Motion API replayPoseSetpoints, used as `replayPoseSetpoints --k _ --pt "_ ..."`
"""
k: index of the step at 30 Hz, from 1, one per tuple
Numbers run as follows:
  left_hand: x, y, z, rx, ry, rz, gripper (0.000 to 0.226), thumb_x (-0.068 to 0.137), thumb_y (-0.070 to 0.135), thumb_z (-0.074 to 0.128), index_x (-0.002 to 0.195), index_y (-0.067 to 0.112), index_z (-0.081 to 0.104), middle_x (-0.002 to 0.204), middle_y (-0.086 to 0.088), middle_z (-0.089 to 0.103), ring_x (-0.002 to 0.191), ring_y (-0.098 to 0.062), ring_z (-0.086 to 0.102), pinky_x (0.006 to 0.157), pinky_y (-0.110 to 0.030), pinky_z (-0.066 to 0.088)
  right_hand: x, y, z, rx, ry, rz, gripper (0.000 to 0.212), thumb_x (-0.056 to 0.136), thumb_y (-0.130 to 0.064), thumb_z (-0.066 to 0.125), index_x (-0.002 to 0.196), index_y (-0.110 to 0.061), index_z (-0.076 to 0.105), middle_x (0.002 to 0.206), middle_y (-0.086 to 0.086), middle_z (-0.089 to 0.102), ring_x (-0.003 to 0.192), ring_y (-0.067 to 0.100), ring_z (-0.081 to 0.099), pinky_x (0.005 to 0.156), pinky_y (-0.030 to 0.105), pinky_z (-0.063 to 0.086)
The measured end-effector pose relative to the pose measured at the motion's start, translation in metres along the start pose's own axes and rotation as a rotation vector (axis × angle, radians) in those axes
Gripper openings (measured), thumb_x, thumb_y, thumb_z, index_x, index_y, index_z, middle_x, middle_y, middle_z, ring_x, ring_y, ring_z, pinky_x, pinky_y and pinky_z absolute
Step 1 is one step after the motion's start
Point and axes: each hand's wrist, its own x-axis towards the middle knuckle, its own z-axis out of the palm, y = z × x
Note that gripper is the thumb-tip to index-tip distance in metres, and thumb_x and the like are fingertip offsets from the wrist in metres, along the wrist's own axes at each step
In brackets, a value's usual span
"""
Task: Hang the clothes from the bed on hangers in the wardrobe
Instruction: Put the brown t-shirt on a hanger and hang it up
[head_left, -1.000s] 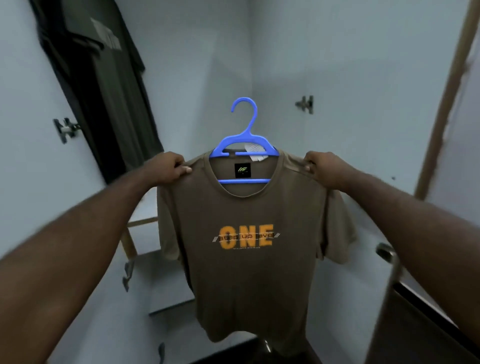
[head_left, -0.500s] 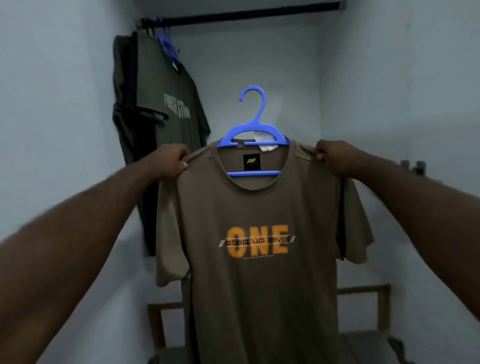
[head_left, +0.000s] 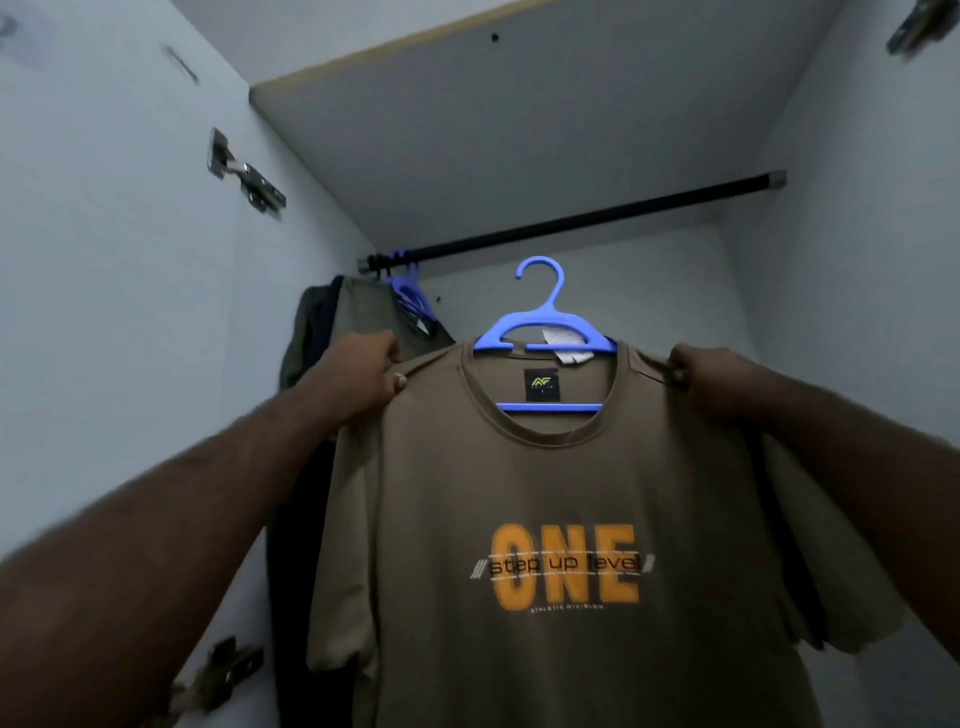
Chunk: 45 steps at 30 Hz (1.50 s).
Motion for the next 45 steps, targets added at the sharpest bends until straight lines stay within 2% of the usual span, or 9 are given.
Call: replayPoseSetpoints --k 8,14,20,25,29,33,39,42,45 --pt "0.043 0.009 -0.019 0.156 0.141 -0.085 0.021 0.085 0.026 0.069 0.104 0.018 0.065 0.105 -0.009 0.066 0.096 -0.023 0.059 0.082 -0.031 0.047 0.094 0.005 0.044 0.131 0.116 -0.155 0.027 0.097 -0.011 0.047 0.123 -0.01 0.053 0.113 0.012 0.05 0.095 0.022 0.045 0.083 0.033 0.039" --pt "0.056 0.031 -0.005 0.3 0.185 -0.105 0.015 0.088 0.027 0.065 0.101 0.02 0.061 0.101 -0.006 0.063 0.09 -0.023 0.057 0.075 -0.032 0.046 0.129 0.02 0.063 0.253 0.112 -0.245 0.04 0.095 -0.008 0.052 0.134 -0.016 0.046 0.13 0.014 0.055 0.111 0.029 0.053 0.087 0.033 0.041" --pt "0.072 0.041 -0.004 0.443 0.173 -0.178 0.015 0.089 0.029 0.064 0.089 0.02 0.052 0.09 -0.003 0.058 0.085 -0.023 0.055 0.067 -0.031 0.038 0.159 0.017 0.093 0.362 0.092 -0.359 0.047 0.093 -0.003 0.049 0.132 -0.029 0.046 0.123 0.008 0.061 0.094 0.02 0.052 0.076 0.033 0.043" --pt "0.096 0.044 -0.009 0.404 0.15 -0.245 0.009 0.085 0.02 0.071 0.084 0.013 0.065 0.09 -0.005 0.064 0.089 -0.022 0.058 0.071 -0.025 0.04 0.182 0.006 0.121 0.479 0.116 -0.328 0.063 0.077 0.004 0.048 0.124 -0.037 0.049 0.103 0.005 0.06 0.086 0.021 0.056 0.068 0.032 0.046" --pt "0.107 0.042 -0.01 0.213 0.098 -0.299 0.018 0.078 0.012 0.079 0.092 0.005 0.071 0.081 -0.001 0.063 0.072 -0.012 0.059 0.058 -0.019 0.042 0.199 -0.003 0.145 0.573 0.12 -0.315 0.059 0.075 0.003 0.051 0.113 -0.041 0.05 0.103 0.006 0.065 0.089 0.024 0.059 0.072 0.033 0.047" --pt "0.119 0.023 -0.002 0.31 0.1 -0.253 0.035 0.073 0.009 0.081 0.107 0.011 0.071 0.108 -0.005 0.062 0.103 -0.019 0.058 0.076 -0.023 0.043 0.223 -0.016 0.166 0.64 0.111 -0.3 0.053 0.077 0.006 0.054 0.11 -0.035 0.049 0.103 0.004 0.066 0.091 0.024 0.06 0.068 0.029 0.039" --pt "0.158 -0.016 0.005 0.495 0.239 -0.104 0.028 0.087 0.013 0.067 0.115 0.011 0.067 0.12 -0.012 0.062 0.116 -0.027 0.051 0.089 -0.026 0.039 0.268 -0.047 0.192 0.831 0.198 -0.241 0.026 0.089 0.003 0.054 0.093 -0.023 0.057 0.097 0.004 0.065 0.089 0.025 0.06 0.071 0.031 0.044" --pt "0.178 -0.025 0.001 0.542 0.274 -0.046 0.029 0.089 0.013 0.065 0.118 0.009 0.066 0.119 -0.014 0.061 0.116 -0.03 0.051 0.091 -0.029 0.039 0.292 -0.063 0.196 0.895 0.234 -0.208 0.024 0.09 0.002 0.054 0.085 -0.021 0.057 0.095 0.006 0.064 0.084 0.025 0.059 0.072 0.033 0.047" --pt "0.193 -0.035 -0.002 0.56 0.297 -0.011 0.027 0.089 0.009 0.062 0.115 0.009 0.068 0.117 -0.017 0.063 0.112 -0.032 0.054 0.092 -0.032 0.042 0.311 -0.078 0.205 0.906 0.267 -0.194 0.029 0.089 0.003 0.055 0.077 -0.023 0.057 0.096 0.009 0.064 0.078 0.021 0.059 0.063 0.029 0.043"
